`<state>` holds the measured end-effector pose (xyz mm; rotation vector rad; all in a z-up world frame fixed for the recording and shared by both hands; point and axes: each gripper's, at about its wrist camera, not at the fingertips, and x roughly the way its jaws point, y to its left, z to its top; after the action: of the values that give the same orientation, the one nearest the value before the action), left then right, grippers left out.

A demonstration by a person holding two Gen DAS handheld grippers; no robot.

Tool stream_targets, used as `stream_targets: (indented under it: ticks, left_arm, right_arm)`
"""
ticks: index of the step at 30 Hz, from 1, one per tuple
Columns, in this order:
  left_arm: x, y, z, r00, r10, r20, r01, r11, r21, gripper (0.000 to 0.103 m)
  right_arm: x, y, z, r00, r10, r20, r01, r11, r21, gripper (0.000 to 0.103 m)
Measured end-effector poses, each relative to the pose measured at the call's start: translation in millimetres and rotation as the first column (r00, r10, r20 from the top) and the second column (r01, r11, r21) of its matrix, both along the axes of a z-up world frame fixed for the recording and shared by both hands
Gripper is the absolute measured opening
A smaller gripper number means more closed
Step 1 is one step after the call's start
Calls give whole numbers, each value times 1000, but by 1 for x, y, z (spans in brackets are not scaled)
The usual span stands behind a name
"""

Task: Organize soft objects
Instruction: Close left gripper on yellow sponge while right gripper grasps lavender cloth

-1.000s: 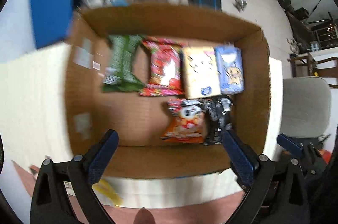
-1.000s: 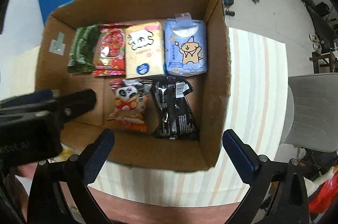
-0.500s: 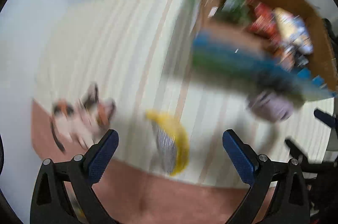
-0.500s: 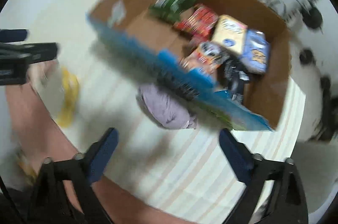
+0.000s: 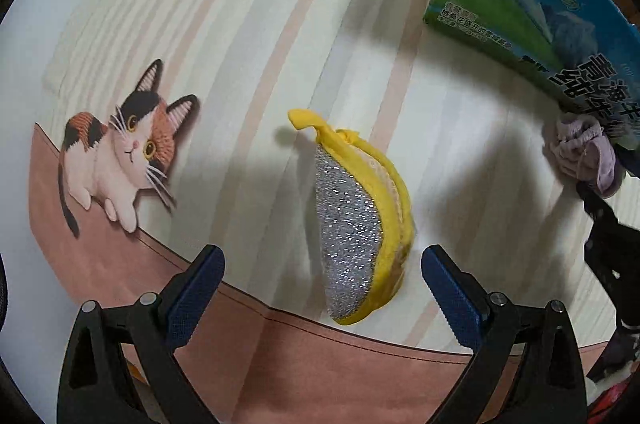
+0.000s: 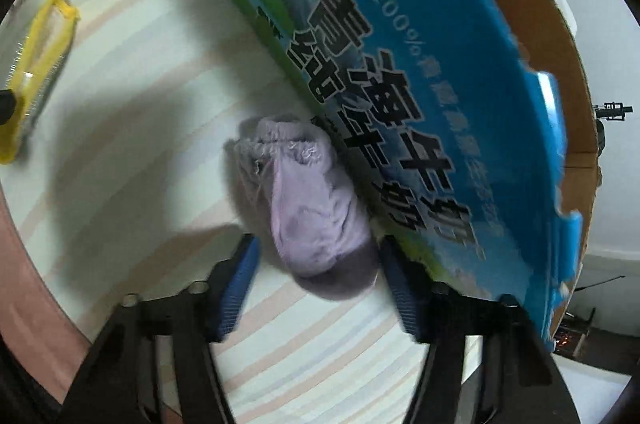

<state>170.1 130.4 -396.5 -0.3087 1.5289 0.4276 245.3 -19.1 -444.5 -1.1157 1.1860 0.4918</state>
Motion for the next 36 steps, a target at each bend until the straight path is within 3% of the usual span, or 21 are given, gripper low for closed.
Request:
stream_targets:
  ticks: [4,7,10,12,13,15,18,19,20,22,24,26,28,30,32,36]
  left_arm:
    - [1,3,-6,1000,14,7,-13,999,-34,101]
    - [1,10,-10,1000,25,16,-24,998,-57,101]
    - [0,21,-12,999,46,21,-44,995,-84,101]
    - [-3,26,-12,998,64,21,-61,992,-108,101]
    - [-6,32,-12,997,73,22,-69,990,-119,101]
    - [-9,44,-14,994,104,25,-100,985,-144,101]
    - [-7,54,-16,991,129,25,-123,976,-177,101]
    - [-4,55,-17,992,128,24,-121,975,-189,101]
    - [0,56,-20,993,119,18,-113,973,-203,101]
    - [8,55,-27,996,85,-1,-84,974,-211,101]
    - [15,50,-31,999,48,-21,-52,976,-211,101]
    - [19,45,-38,999,8,-40,-17,977,-211,101]
    - [21,39,-43,999,-39,-28,33,980,-196,89]
    - [23,30,-51,994,-87,-68,74,981,-178,58]
    - [22,24,-48,990,-131,-57,122,983,-139,50]
    - [11,13,-44,986,-155,-65,147,982,-117,48]
  right_arm:
    - [10,-5,2,999,-37,-16,37,999,9,48]
    - [18,-16,11,988,-131,-84,137,989,60,46]
    - [27,-36,24,936,-276,-219,311,939,146,46]
    - [31,-56,29,843,-393,-367,478,861,175,46]
    - [29,-69,30,765,-443,-468,573,800,179,46]
    - [22,-90,29,637,-488,-597,693,701,167,46]
    - [9,-120,18,471,-516,-715,810,575,119,46]
    - [4,-126,13,427,-521,-739,833,545,97,46]
    - [-3,-130,8,405,-528,-747,845,528,85,46]
    - [-14,-135,3,400,-546,-736,855,512,85,49]
    - [-14,-134,2,418,-554,-720,849,520,93,51]
    - [-20,-136,5,454,-559,-694,839,531,121,66]
    - [-21,-132,13,495,-556,-668,821,551,150,73]
    - [-16,-126,19,546,-559,-624,793,586,168,73]
    - [-12,-117,24,583,-551,-597,766,617,179,73]
    - [-17,-99,21,635,-536,-556,719,673,173,73]
